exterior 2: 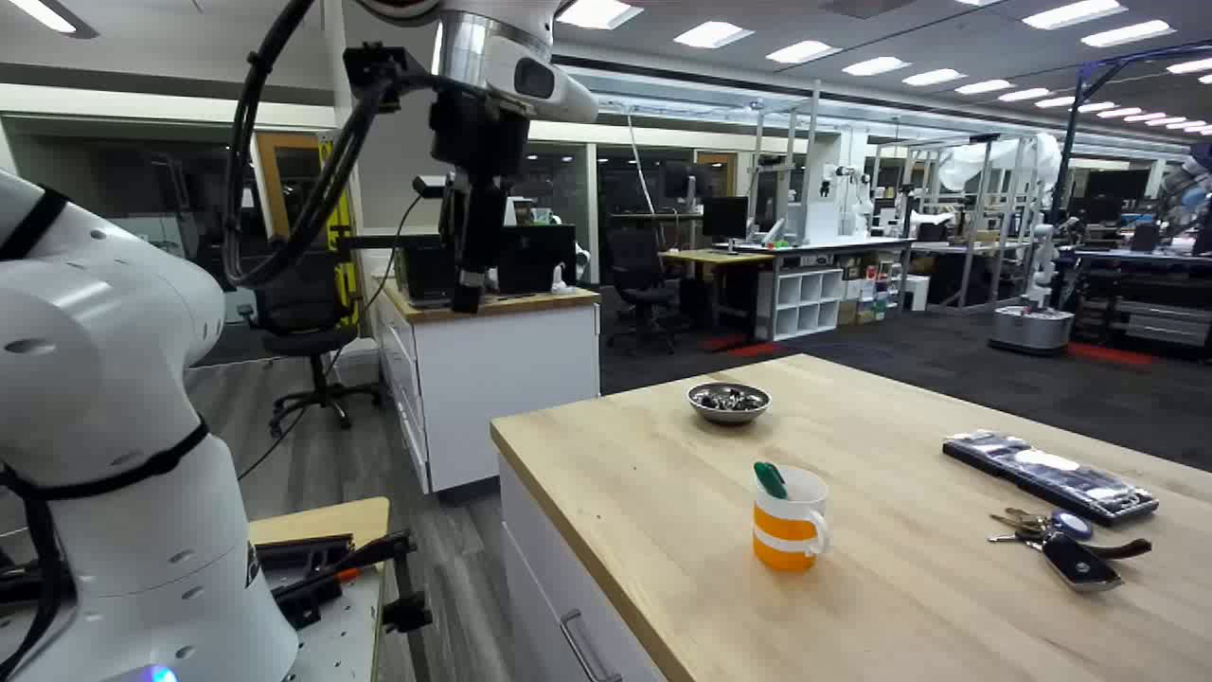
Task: Pick up the pen from the cup and put it on the table.
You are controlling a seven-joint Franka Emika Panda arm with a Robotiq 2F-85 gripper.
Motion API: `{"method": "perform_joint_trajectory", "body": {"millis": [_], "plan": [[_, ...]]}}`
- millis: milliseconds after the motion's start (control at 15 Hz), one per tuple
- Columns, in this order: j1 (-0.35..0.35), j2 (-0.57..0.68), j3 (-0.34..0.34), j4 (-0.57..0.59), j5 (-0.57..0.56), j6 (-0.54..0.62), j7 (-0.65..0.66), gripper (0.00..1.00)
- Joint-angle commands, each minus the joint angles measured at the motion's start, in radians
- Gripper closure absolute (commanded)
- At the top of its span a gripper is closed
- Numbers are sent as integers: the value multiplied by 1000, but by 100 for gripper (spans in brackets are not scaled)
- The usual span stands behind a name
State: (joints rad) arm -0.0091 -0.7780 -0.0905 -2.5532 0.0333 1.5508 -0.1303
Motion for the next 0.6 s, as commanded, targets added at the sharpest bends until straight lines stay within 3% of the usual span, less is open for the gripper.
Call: {"method": "perform_joint_trajectory", "body": {"millis": [0, 533], "plan": [[-4, 1, 3, 1, 2, -1, -2, 0], [-4, -1, 7, -2, -7, 6, -4, 0]]}}
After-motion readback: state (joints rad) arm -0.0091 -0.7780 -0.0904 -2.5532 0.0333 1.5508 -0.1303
